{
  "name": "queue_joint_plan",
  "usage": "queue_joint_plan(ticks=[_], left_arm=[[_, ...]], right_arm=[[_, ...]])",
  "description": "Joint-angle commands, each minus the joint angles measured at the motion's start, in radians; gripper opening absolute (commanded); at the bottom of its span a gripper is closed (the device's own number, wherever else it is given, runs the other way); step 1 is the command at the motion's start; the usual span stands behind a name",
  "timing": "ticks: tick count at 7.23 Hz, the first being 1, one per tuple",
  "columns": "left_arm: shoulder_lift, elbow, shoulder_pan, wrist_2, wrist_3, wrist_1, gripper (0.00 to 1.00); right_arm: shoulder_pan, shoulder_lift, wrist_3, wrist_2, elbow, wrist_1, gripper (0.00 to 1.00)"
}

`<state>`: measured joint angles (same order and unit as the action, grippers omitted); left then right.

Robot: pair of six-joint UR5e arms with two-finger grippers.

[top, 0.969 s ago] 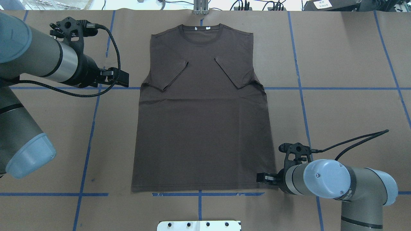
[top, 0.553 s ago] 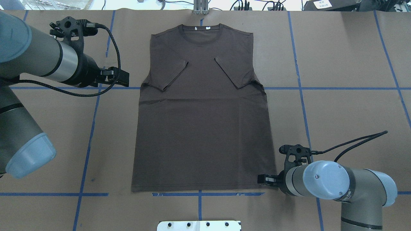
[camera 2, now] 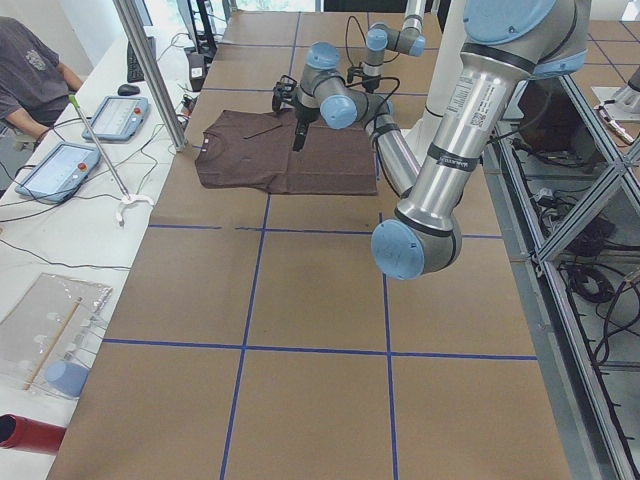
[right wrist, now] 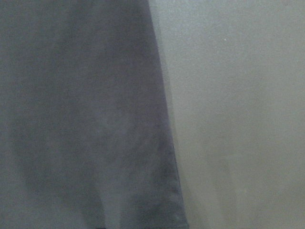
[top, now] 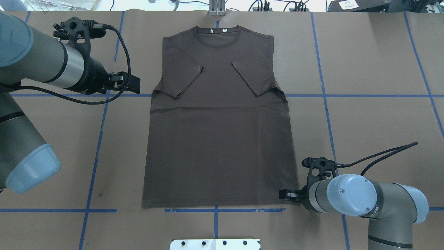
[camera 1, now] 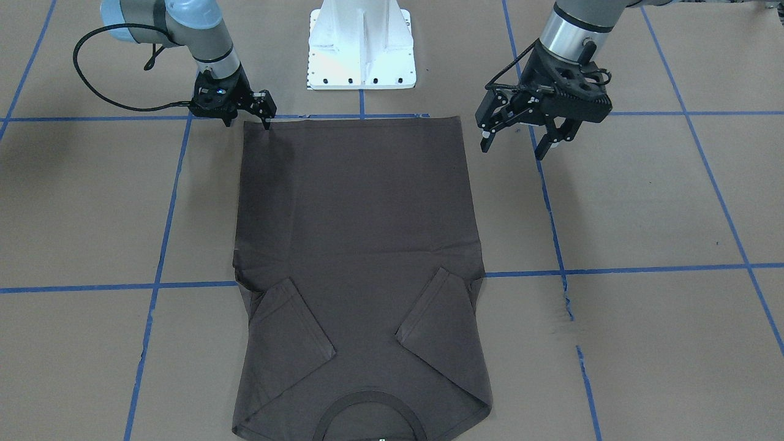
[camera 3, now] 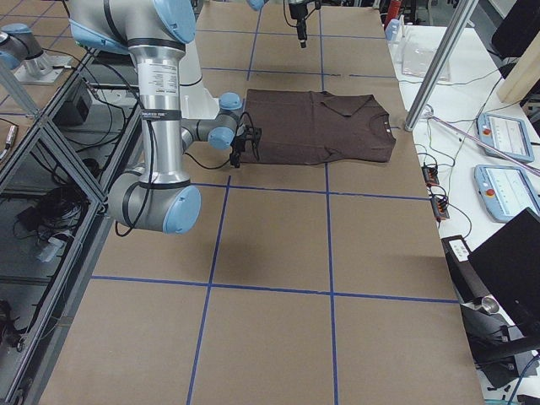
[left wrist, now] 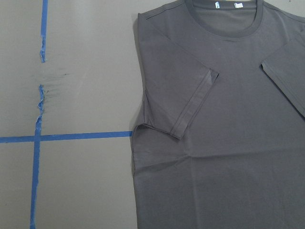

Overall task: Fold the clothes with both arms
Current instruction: 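Move both grippers toward the hem nearest the robot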

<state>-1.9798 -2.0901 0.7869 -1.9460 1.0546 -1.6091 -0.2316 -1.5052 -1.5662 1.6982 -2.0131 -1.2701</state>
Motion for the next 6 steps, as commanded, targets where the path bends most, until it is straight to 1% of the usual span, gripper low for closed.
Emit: queue_joint_plan(ticks=[1,2,6], left_arm=[[-0.001,-0.001,0.000,0.001,0.001,0.000,1.00],[0.001,-0.001,0.000,0.001,0.001,0.000,1.00],[-0.001,-0.001,0.000,0.001,0.001,0.000,1.00]], right_arm=[[0.000,0.000,0.000,0.001,-0.001,0.000,0.28],[0.000,-0.009,0.000,0.003,-0.006,0.005,0.00],[0.000,-0.010,0.002,0.011,-0.021,0.012,0.00]])
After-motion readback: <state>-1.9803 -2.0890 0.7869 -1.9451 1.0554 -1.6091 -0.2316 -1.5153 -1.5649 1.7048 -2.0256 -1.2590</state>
